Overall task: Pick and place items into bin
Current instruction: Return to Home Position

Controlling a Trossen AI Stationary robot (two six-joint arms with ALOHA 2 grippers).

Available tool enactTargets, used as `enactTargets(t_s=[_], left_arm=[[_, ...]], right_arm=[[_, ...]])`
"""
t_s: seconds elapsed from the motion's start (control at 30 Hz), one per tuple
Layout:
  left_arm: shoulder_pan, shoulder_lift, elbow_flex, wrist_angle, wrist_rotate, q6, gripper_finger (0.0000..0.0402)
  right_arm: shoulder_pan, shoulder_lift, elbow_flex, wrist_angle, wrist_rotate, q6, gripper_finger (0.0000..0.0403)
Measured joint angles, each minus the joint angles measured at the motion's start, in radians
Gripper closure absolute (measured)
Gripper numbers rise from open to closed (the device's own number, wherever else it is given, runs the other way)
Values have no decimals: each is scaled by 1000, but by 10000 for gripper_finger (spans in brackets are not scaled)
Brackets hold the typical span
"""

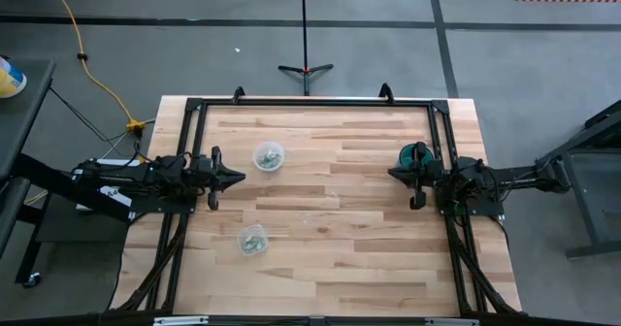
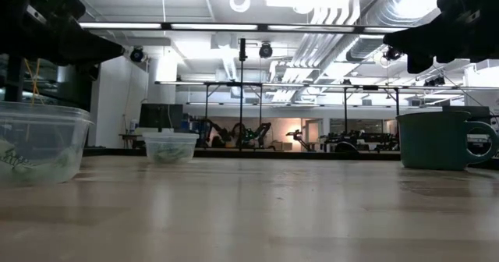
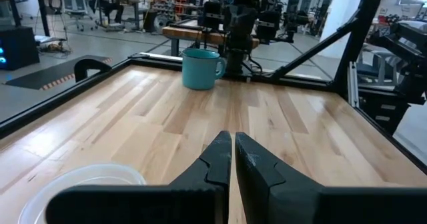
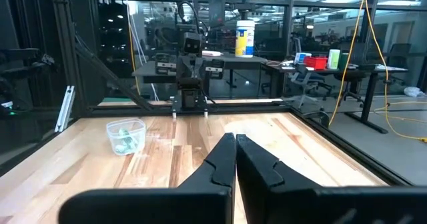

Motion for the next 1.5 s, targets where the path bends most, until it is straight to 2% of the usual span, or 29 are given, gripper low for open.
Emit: enactTargets(t_s=[1.5], left_arm=[[0, 0, 0, 0, -4, 0, 346]], right_arm=[[0, 0, -1, -8, 0, 0, 402]])
